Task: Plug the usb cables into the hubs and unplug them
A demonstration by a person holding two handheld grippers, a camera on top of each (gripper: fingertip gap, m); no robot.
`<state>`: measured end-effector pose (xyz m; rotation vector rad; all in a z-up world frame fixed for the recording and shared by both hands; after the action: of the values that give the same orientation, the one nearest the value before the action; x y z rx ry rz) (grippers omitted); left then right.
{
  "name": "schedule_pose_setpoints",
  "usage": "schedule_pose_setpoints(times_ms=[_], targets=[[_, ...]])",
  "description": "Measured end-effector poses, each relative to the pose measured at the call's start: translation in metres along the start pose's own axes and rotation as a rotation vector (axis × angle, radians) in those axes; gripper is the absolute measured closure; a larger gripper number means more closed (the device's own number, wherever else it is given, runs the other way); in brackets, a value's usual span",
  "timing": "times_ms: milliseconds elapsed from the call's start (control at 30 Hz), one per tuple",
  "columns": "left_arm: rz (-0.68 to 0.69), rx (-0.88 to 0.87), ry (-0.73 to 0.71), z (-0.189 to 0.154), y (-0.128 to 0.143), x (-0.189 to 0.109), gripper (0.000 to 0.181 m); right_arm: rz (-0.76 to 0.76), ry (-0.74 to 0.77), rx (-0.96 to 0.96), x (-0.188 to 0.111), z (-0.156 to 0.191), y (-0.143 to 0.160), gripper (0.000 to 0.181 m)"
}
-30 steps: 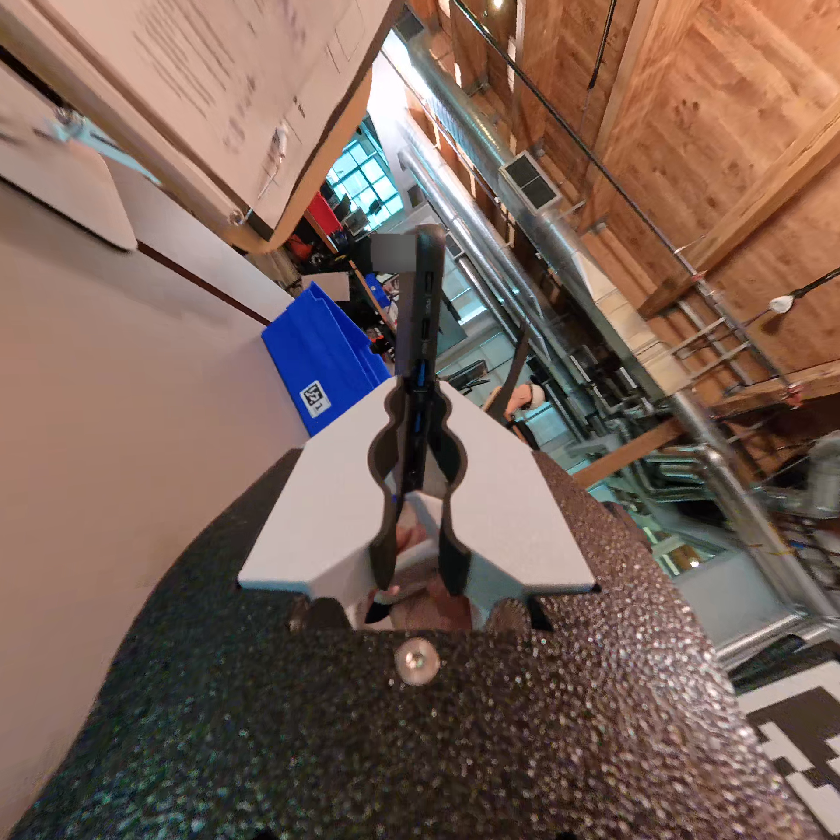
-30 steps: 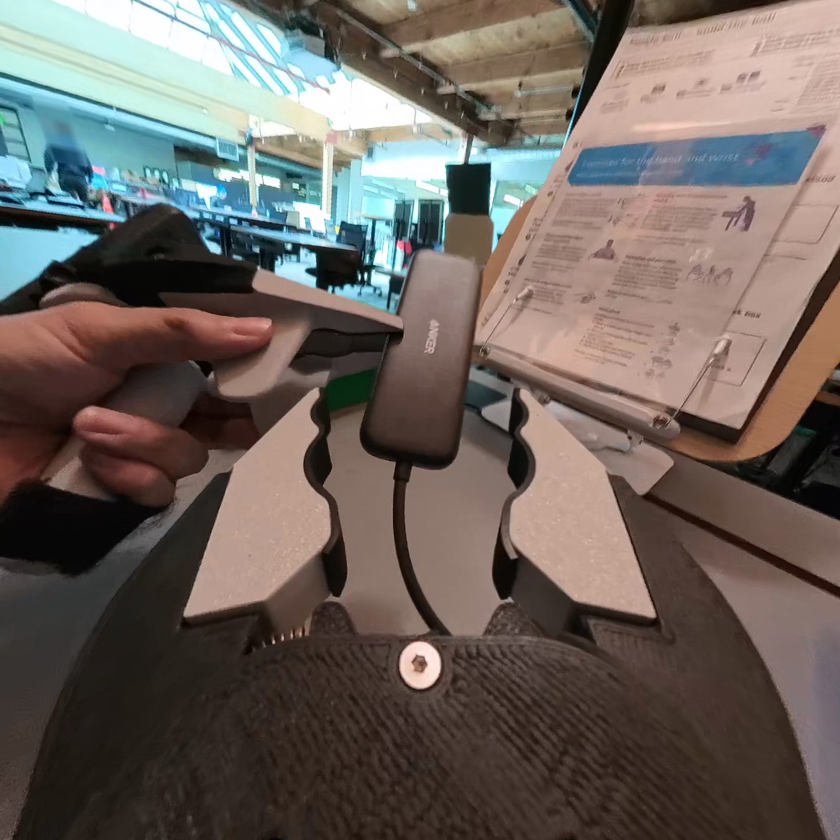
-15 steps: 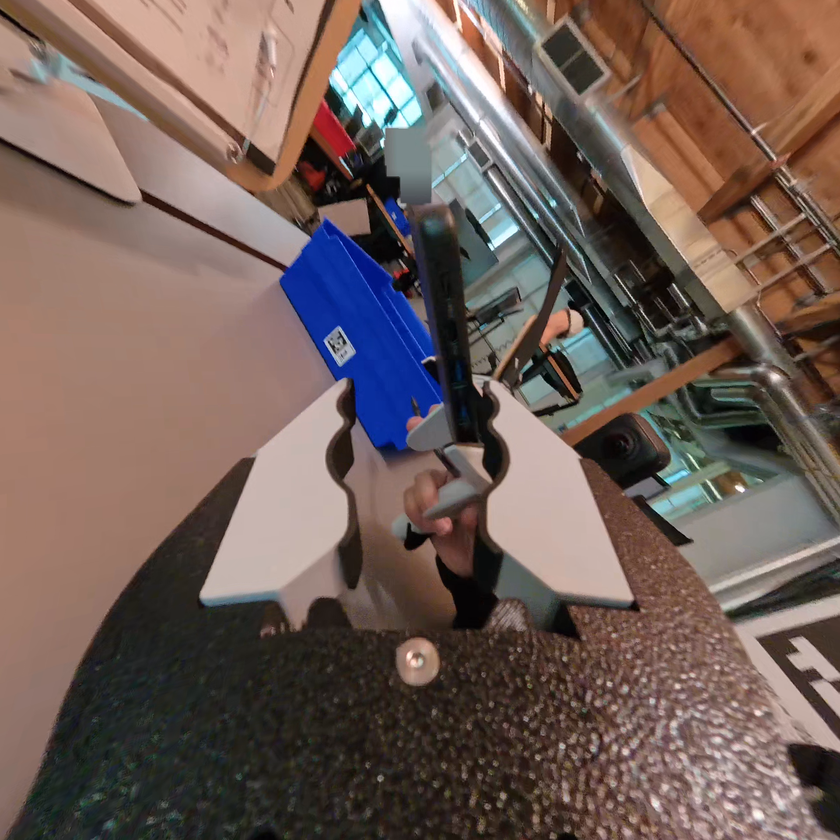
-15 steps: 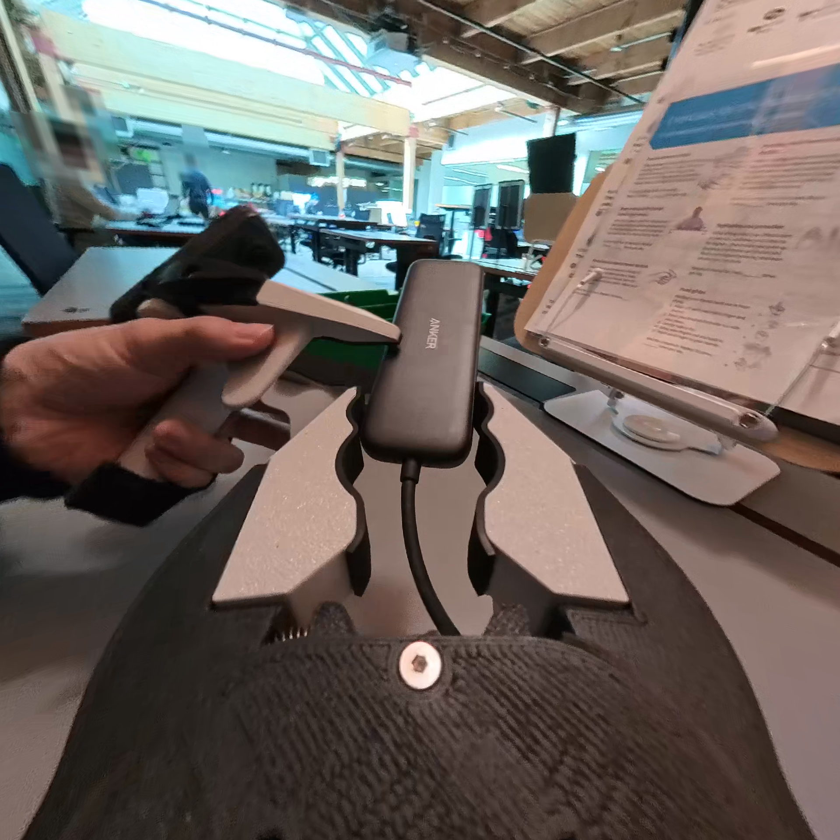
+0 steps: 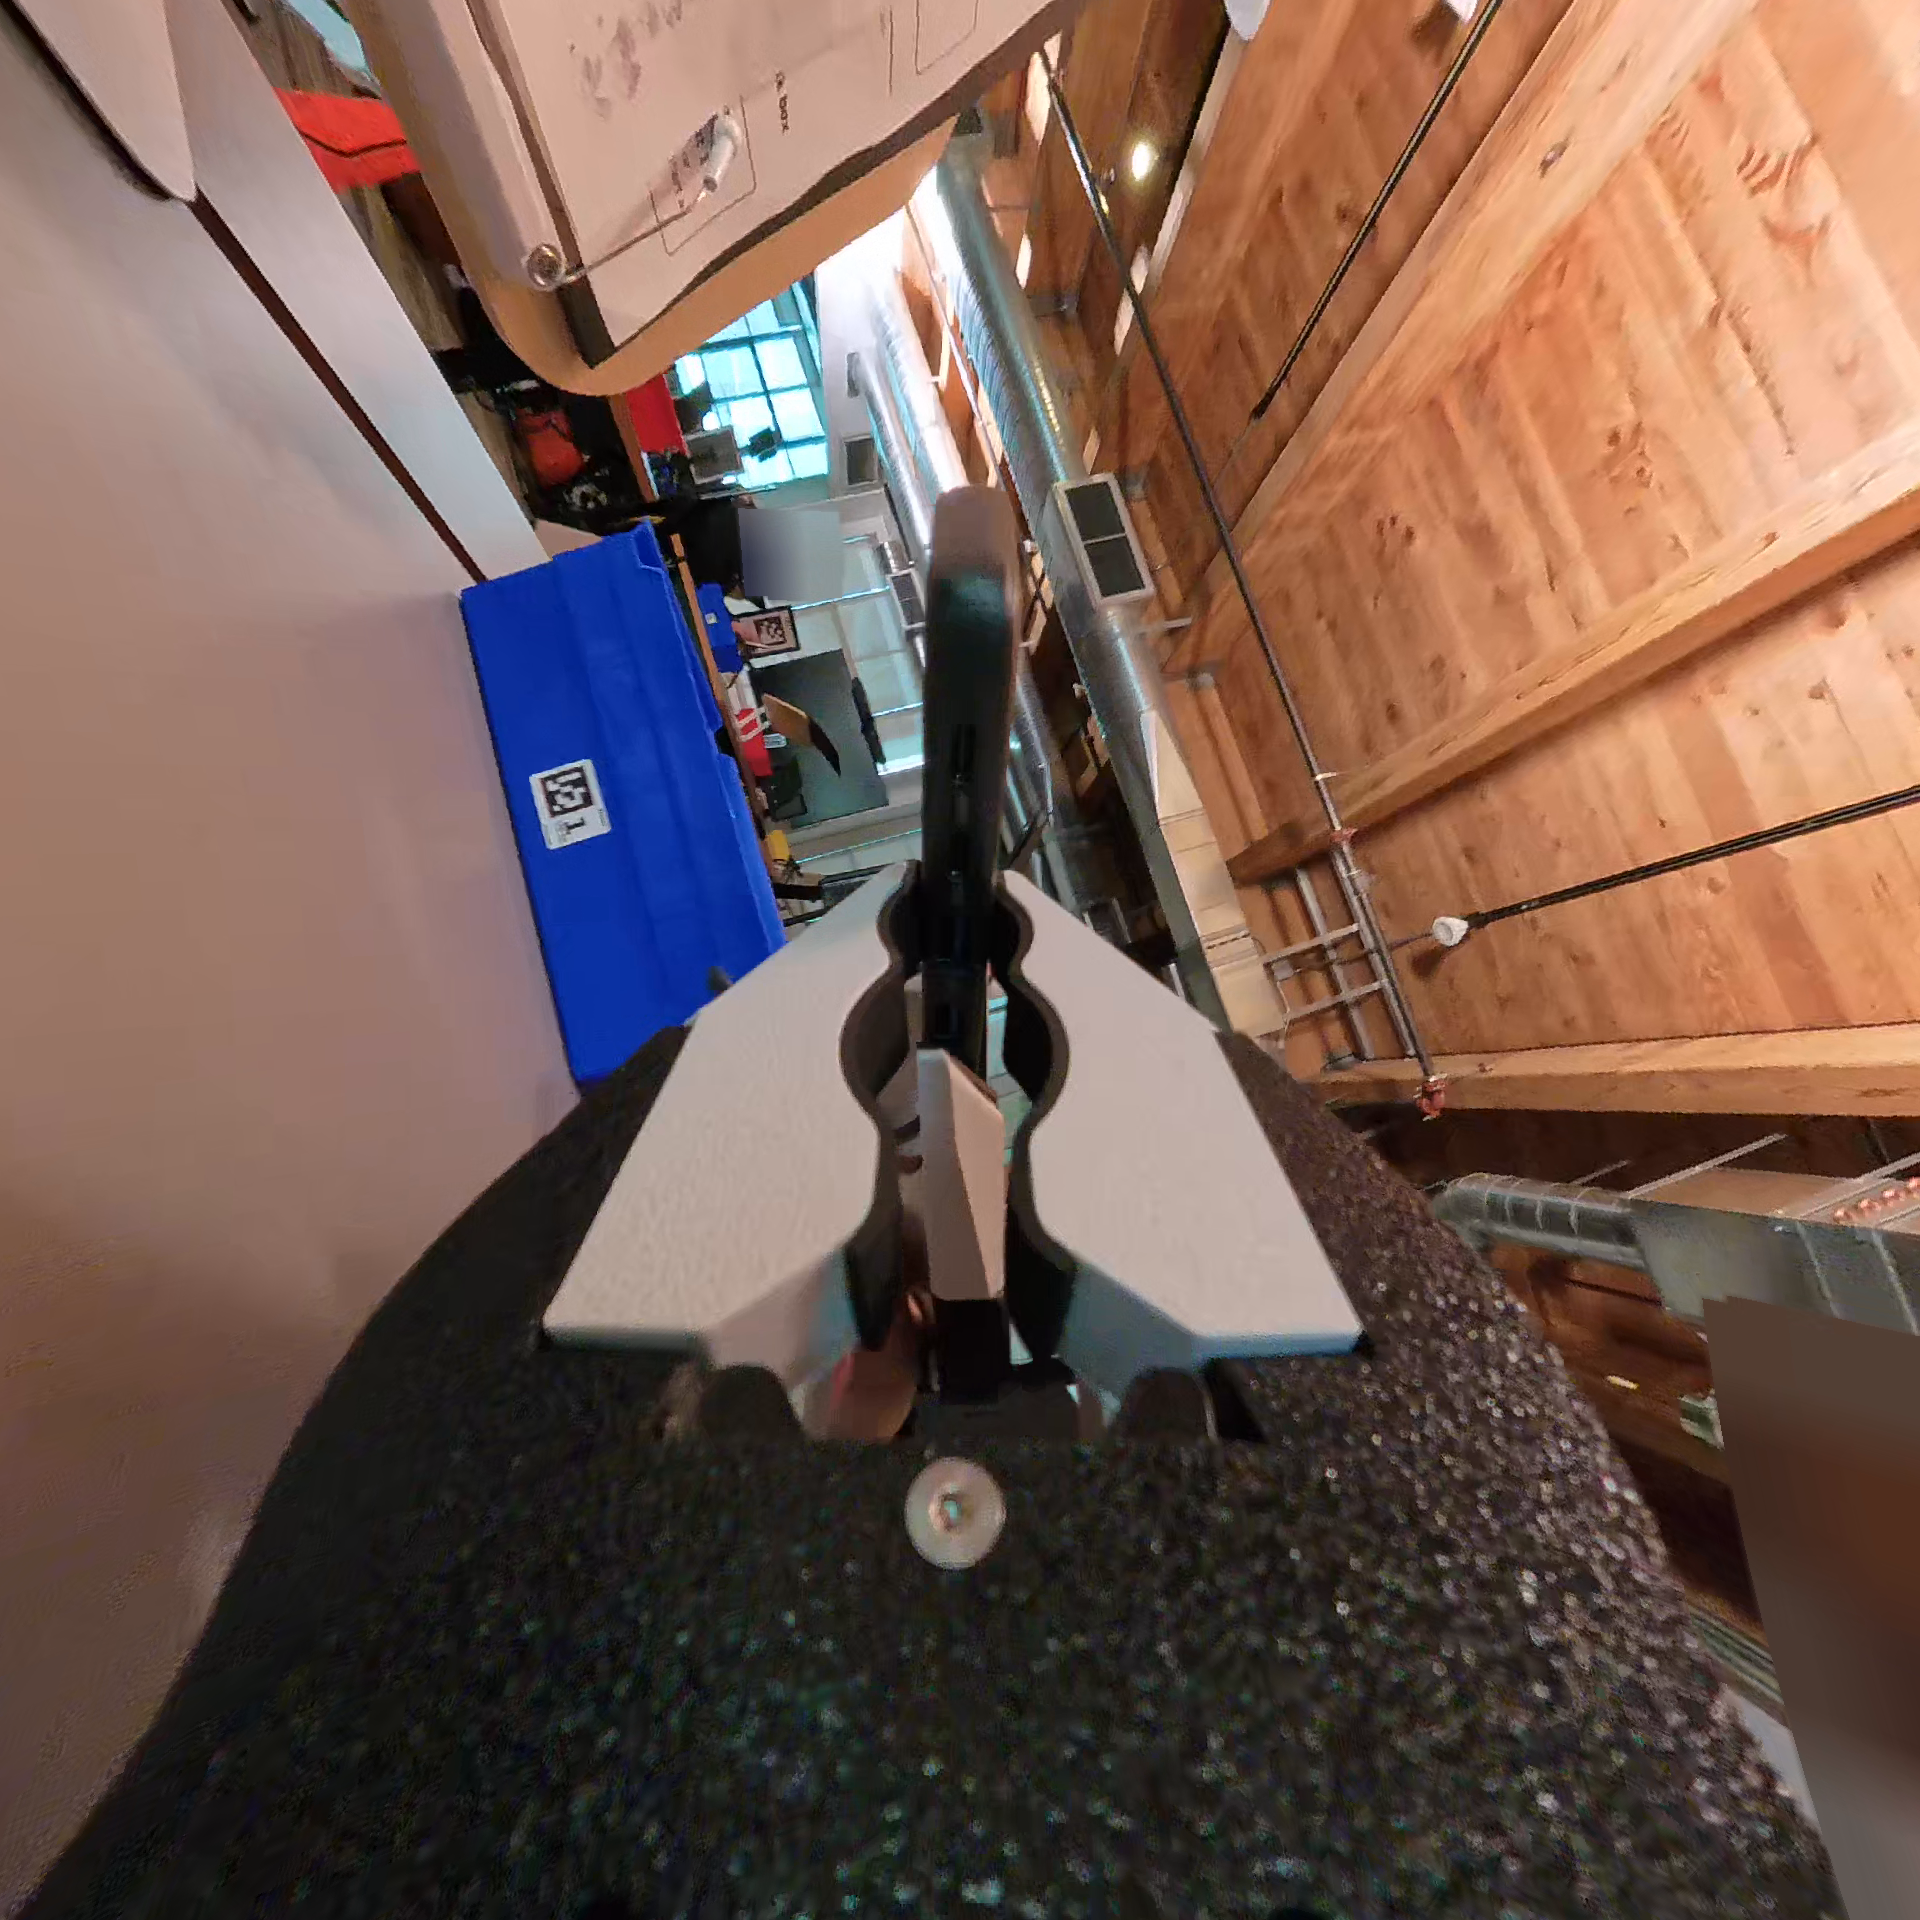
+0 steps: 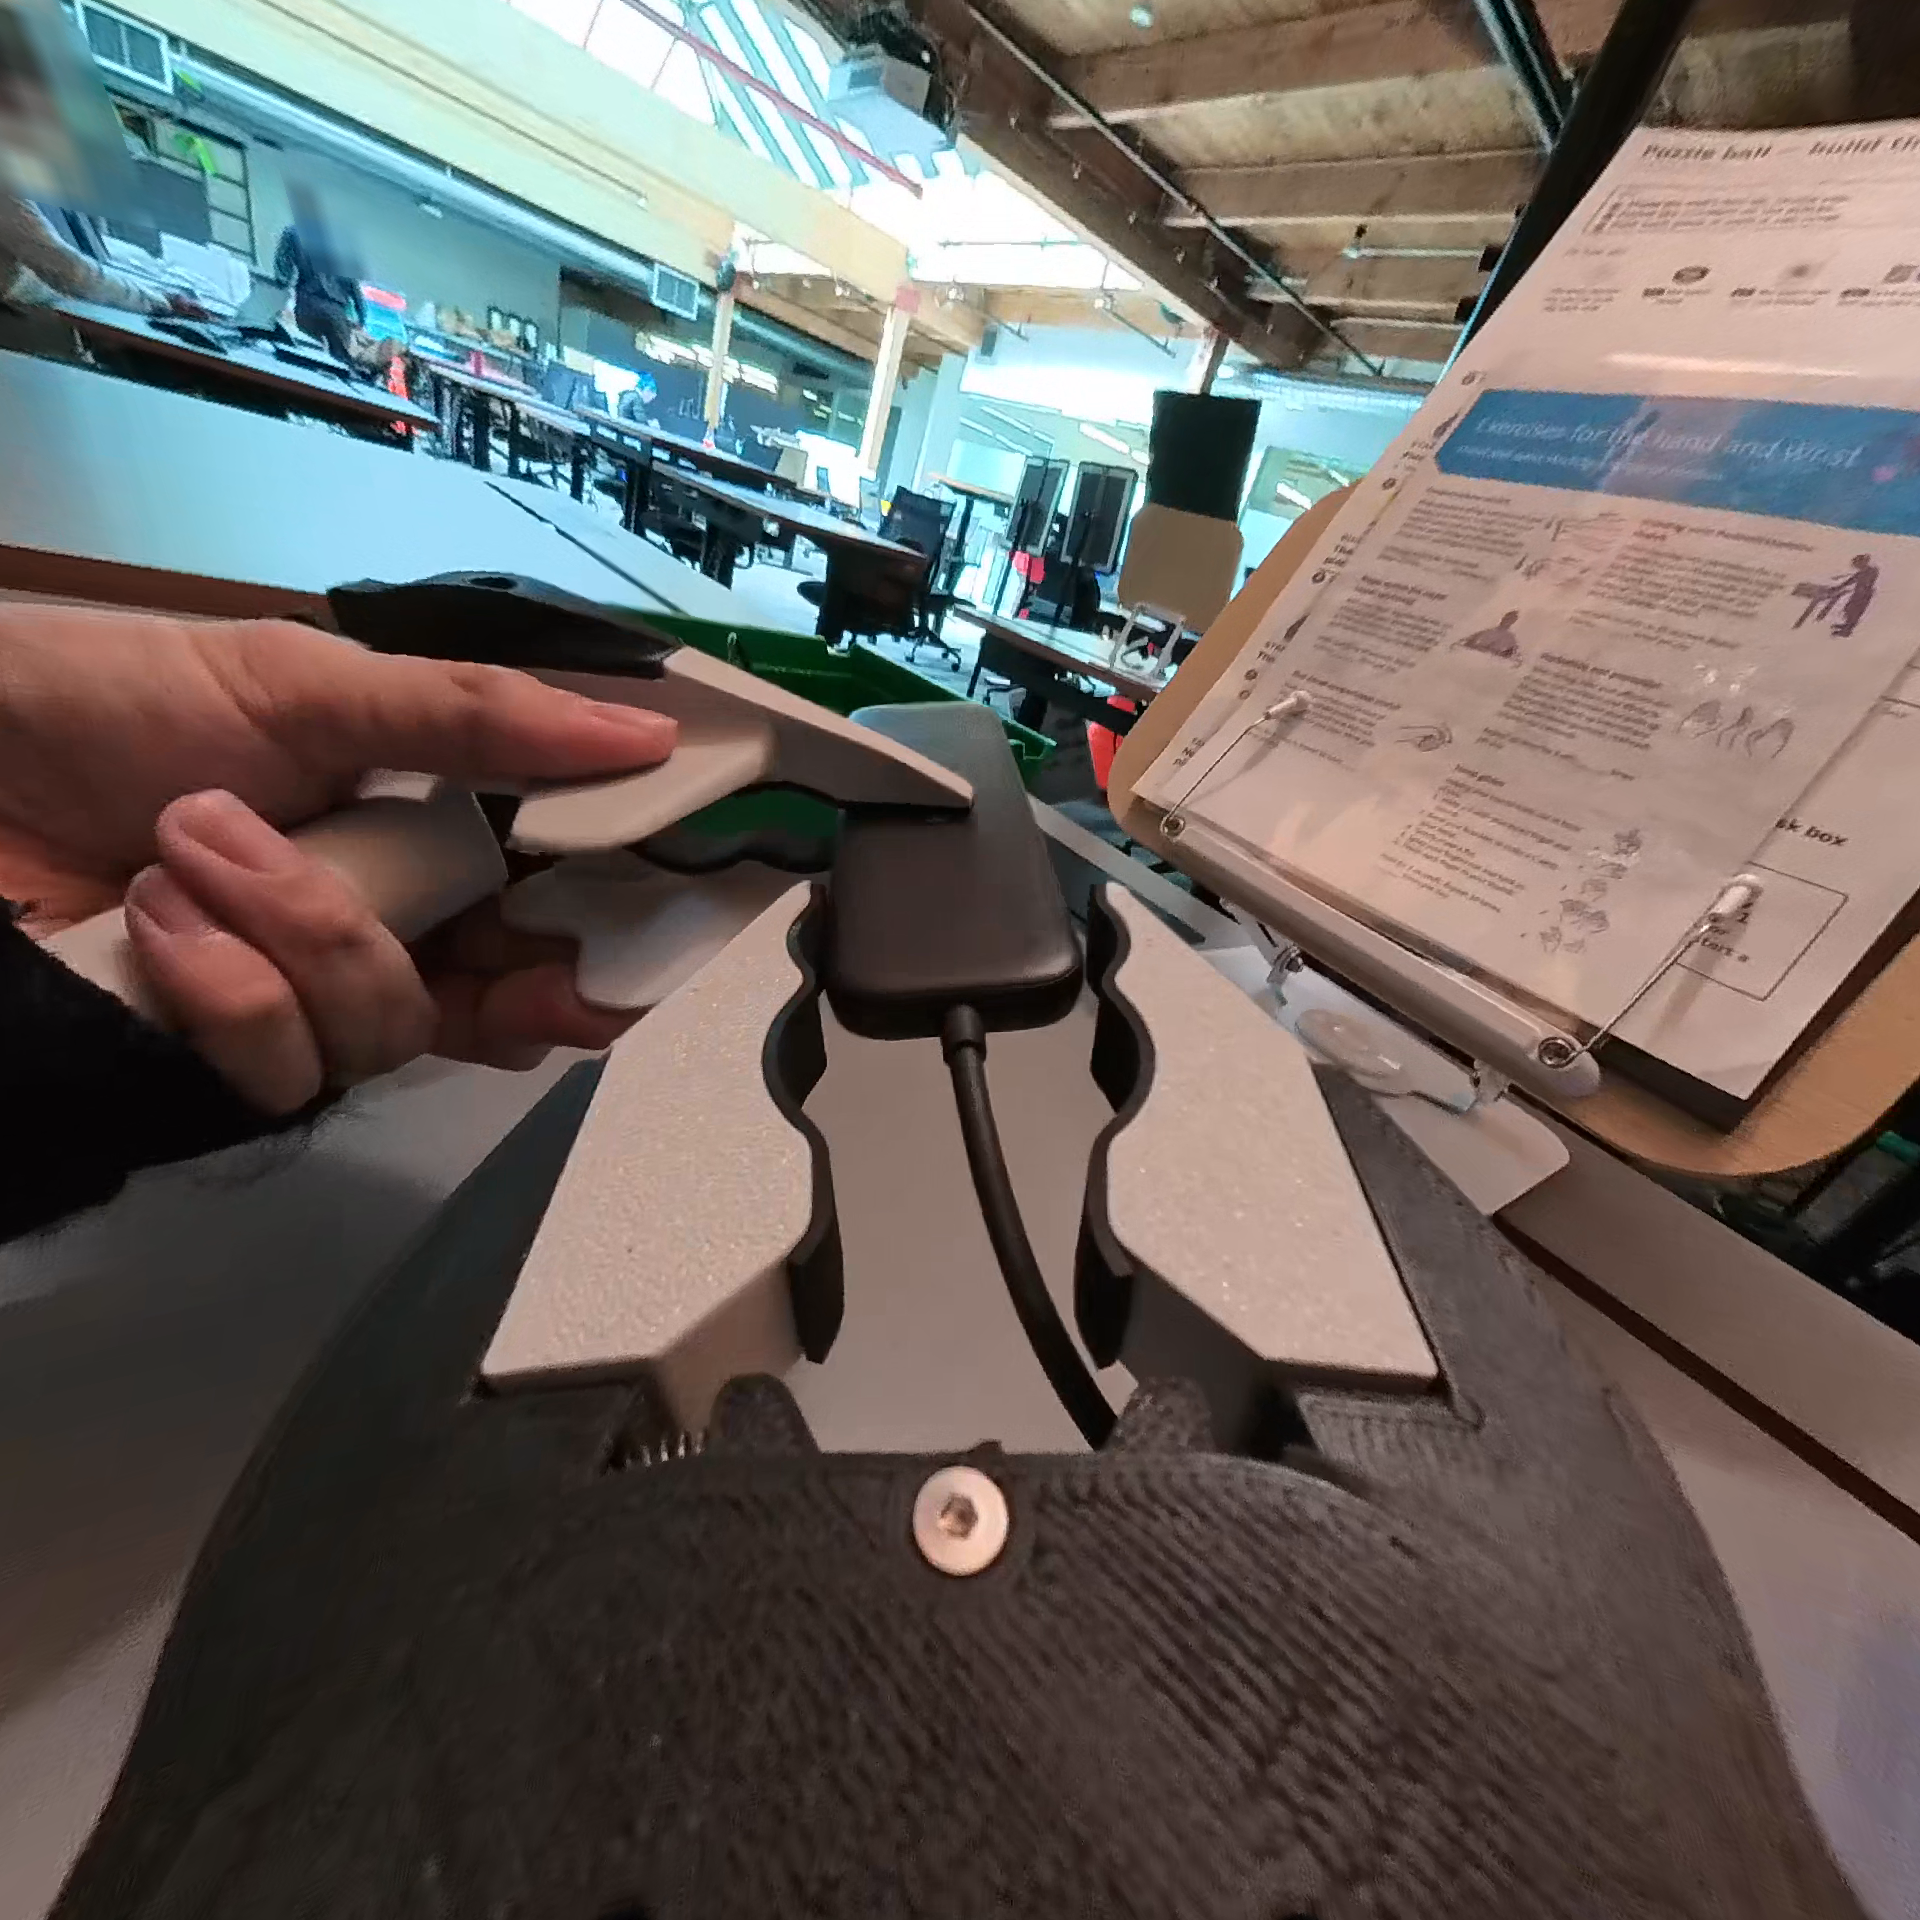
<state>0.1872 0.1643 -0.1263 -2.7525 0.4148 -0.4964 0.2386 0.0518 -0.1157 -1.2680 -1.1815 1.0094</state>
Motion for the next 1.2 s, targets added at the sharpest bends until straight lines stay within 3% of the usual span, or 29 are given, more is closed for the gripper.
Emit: schedule_pose_setpoints(times_ms=[600,1200], targets=[[-0.049,-0.072,0.01,-0.004,0.001,0.001,0.172,-0.03,-0.045,0.125,-0.002,0.0,-0.006,0.136],[-0.082,-0.037,0.02,-0.015,-0.007,0.0,0.172,-0.101,-0.002,0.027,-0.007,0.005,-0.013,0.138]])
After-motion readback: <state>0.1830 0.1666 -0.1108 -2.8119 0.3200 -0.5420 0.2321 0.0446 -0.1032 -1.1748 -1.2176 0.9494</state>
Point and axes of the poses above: each gripper's, where its closed fingertips meet, x out along the fingers, y out of its underside, z = x × y across the jaws, the point moved 8 cm from there along -x, back along the fingers, and after that the axes turned 13 degrees about x, right-handed, at the moved point
